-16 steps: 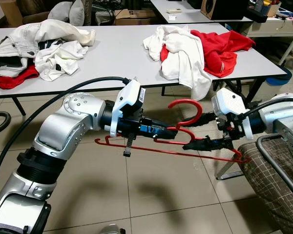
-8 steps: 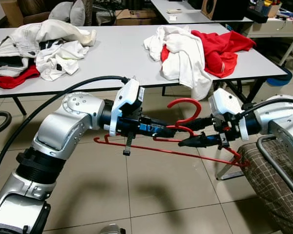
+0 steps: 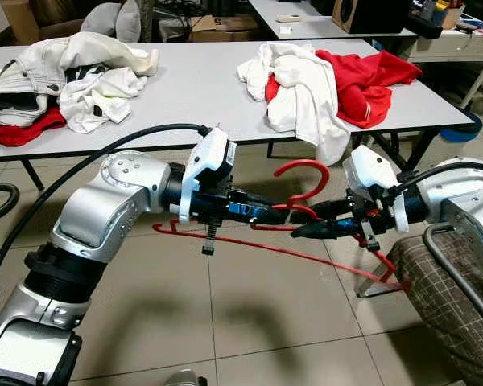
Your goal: Hang hanger
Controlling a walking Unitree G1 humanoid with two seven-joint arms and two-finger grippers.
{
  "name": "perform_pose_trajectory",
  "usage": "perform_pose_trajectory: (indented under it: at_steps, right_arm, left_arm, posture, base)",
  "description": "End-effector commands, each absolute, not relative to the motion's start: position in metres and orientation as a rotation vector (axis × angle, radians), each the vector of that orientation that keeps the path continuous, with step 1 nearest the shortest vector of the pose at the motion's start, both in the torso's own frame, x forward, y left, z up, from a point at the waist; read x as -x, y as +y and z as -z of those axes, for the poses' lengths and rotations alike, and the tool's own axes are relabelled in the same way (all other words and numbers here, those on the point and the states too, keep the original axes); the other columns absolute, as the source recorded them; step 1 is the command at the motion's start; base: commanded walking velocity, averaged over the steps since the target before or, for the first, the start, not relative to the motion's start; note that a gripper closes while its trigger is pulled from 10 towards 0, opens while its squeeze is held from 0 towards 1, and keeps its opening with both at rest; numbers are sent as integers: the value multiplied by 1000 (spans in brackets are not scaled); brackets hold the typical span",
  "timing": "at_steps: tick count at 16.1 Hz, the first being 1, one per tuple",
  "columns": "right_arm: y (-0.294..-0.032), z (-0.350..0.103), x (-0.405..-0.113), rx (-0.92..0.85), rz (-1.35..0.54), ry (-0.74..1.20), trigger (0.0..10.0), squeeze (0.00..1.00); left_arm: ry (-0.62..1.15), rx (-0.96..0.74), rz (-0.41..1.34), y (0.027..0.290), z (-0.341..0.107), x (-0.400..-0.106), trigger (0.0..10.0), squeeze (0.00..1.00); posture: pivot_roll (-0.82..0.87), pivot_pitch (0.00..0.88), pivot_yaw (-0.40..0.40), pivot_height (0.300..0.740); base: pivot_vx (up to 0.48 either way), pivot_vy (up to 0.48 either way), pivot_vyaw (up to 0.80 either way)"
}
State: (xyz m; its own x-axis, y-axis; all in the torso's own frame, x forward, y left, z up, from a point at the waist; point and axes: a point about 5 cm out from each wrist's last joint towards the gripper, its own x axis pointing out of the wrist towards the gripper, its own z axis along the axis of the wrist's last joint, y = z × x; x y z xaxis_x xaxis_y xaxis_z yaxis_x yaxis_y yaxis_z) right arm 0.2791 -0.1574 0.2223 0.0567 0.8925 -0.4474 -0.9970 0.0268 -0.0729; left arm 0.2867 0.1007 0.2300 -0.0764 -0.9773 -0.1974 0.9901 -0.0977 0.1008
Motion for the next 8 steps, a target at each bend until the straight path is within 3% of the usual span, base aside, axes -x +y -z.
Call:
perform_pose_trajectory:
  at_steps: [1,6,7,8]
  right_arm:
    - [-160,-231,-283,417,-1460,286,0,0]
    - [-161,-232,-281,403,-1459,243,0,0]
    - [-162,-232,-281,414,-1455,243,941,0]
    - [-162,-232,-281,420,-1454,246,10000,0]
  left_arm:
    - [42,-254,1691,96,-236,-284,0,0]
    - [37,-265,1689,96,-238,-286,0,0]
    - [39,-274,1676,98,-237,-287,0,0]
    - [42,-275,1670,99,-237,-287,0,0]
  posture:
    - [-45,0,-8,740]
    - [-49,0,3,740]
    - [-49,0,3,740]
    - [-49,0,3,740]
  base:
    - [0,0,0]
    - [0,0,0]
    - [0,0,0]
    - [0,0,0]
